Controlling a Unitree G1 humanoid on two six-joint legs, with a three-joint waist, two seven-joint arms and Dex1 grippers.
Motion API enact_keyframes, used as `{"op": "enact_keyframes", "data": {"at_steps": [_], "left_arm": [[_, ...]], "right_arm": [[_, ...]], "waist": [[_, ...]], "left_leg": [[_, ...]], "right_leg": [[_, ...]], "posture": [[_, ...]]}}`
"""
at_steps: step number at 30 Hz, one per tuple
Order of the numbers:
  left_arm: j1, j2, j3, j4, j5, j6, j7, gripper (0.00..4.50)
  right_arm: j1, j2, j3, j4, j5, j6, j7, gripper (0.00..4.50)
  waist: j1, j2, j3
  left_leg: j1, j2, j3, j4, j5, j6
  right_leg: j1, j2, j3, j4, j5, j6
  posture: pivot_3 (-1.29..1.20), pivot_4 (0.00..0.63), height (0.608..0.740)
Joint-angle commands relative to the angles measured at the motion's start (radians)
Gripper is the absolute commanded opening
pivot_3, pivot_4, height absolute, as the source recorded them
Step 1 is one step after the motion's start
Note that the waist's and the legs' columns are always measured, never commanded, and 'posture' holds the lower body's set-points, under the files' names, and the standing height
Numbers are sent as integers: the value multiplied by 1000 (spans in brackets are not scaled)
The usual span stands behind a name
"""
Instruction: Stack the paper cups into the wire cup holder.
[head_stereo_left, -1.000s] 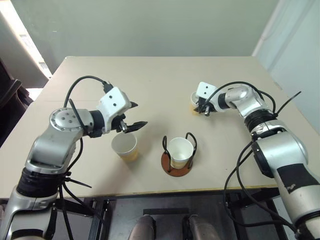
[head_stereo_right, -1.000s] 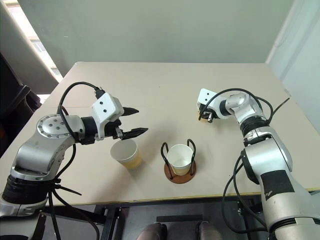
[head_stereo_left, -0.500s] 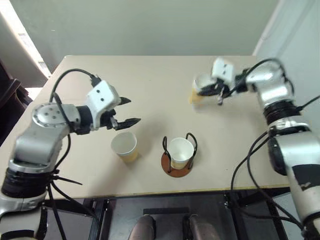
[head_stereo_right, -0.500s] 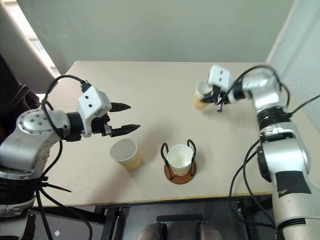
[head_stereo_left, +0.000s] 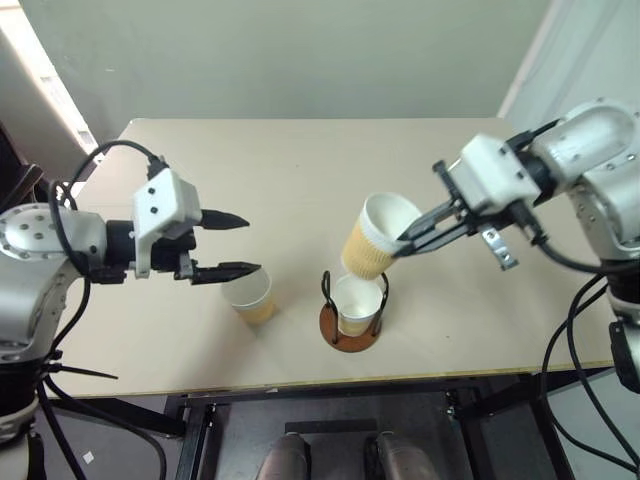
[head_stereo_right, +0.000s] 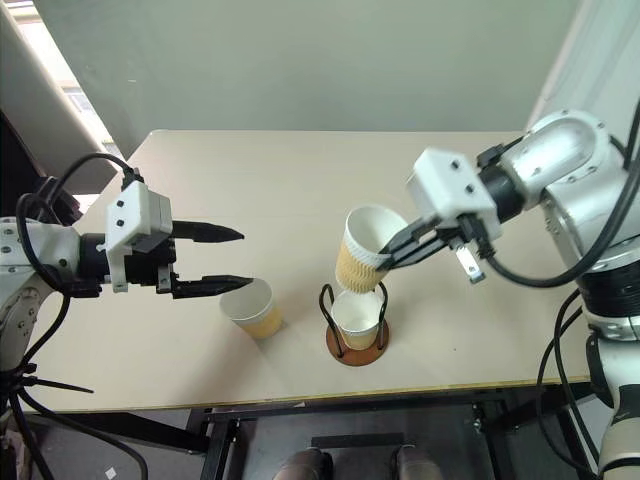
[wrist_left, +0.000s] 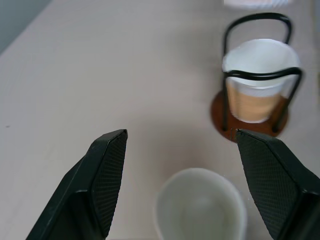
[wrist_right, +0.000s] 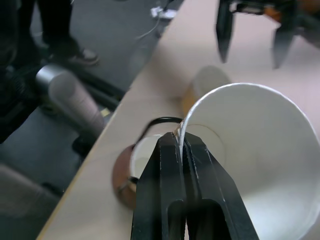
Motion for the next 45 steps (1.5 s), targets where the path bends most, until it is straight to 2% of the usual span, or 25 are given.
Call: {"op": "enact_keyframes", "data": {"at_steps": [1, 9, 22, 30, 34, 38, 44, 45], "left_arm": [[11, 8, 22, -56, -39, 1, -9, 3691], [72, 38, 56, -97, -75, 11, -13, 3691], [117, 47, 84, -129, -96, 26, 13, 3691], [96, 48, 67, -139, -102, 50, 36, 3691], [80, 49, 57, -138, -101, 62, 43, 3691], [69, 65, 57, -105, -79, 49, 36, 3691], [-10, 150, 40, 165, 29, -92, -60, 3691], [-32, 160, 22, 218, 47, -122, -85, 3691]], "right_arm": [[-11, 2, 1, -17, -31, -25, 4, 30], [3, 25, 62, -4, -119, -103, 5, 30], [7, 0, 117, -35, -59, -143, 5, 30], [11, 30, 143, -18, -126, -175, 5, 30], [12, 36, 146, -9, -142, -175, 5, 932], [6, 41, 133, -2, -148, -167, 5, 2318], [-51, 77, 16, 131, -134, -124, -63, 4409], [-63, 98, -17, 160, -117, -100, -99, 4409]], "waist": [[-1, 0, 0], [0, 0, 0], [0, 0, 0], [0, 0, 0], [0, 0, 0], [0, 0, 0], [0, 0, 0], [1, 0, 0]], "left_leg": [[0, 0, 0, 0, 1, 1], [-1, 0, 0, 0, 0, 0], [-2, 0, 0, 0, -3, -1], [-2, 0, 0, 0, -3, -1], [-2, 0, 0, 0, -3, -1], [-2, 0, 0, 0, -3, -1], [-2, 0, -1, 0, -3, -1], [-2, 0, -1, 0, -3, -1]], "right_leg": [[0, 0, 0, 0, 0, 0], [-1, 0, 0, 0, 1, -1], [-2, 0, 0, 0, 0, -1], [-2, 0, 0, 0, 0, -1], [-2, 0, 0, 0, 0, -1], [-2, 0, 0, 0, 0, -2], [-2, 0, 0, 0, 0, -2], [-3, 0, 0, 0, 0, -2]], "posture": [[0, 150, 740], [0, 150, 740], [0, 150, 740], [0, 150, 740], [0, 150, 740], [0, 150, 740], [0, 150, 740], [0, 150, 740]]}}
